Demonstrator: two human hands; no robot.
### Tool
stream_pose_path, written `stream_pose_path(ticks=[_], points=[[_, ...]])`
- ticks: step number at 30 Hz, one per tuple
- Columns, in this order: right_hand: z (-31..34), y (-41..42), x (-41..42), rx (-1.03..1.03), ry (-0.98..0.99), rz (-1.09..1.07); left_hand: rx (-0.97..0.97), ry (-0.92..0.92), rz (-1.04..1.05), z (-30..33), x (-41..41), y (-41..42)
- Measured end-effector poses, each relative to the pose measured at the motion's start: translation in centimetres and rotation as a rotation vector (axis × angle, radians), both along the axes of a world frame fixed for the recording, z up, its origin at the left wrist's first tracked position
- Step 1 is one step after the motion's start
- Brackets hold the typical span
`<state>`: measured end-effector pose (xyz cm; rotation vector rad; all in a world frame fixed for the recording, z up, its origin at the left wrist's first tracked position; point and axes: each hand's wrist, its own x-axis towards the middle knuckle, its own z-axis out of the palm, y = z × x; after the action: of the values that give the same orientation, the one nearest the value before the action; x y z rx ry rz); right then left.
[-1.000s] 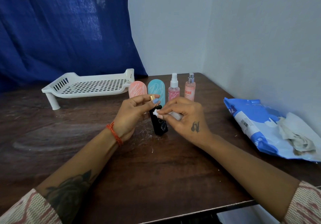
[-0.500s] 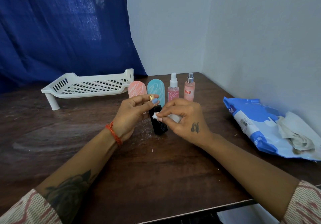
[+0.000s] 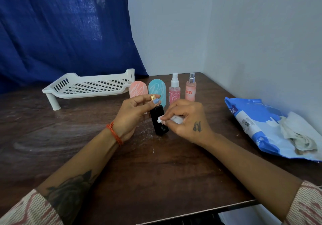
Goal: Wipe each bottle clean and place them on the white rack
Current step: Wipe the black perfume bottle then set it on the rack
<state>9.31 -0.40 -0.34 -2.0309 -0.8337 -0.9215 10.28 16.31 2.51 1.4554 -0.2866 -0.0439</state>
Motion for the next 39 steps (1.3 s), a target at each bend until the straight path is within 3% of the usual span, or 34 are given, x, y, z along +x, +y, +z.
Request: stream_pose_path(ticks=[5, 12, 32, 39], points=[[0.02, -0.22, 0.41, 0.036, 0.006, -0.099, 0.003, 0.004, 0.003, 0.05, 0.08, 0.06], [0.09, 0.01, -0.04, -0.022, 0.076, 0.023, 0.000, -0.003, 0.002, -0.04, 0.05, 0.05], [0.28, -0.22, -0.01, -0.029, 0.093, -0.053, 0.006, -0.004, 0.011, -0.21, 0.47, 0.30], [0.27, 0.05, -0.38, -0.124, 0.129, 0.087, -0.001, -0.007, 0.008, -0.31, 0.57, 0.31]])
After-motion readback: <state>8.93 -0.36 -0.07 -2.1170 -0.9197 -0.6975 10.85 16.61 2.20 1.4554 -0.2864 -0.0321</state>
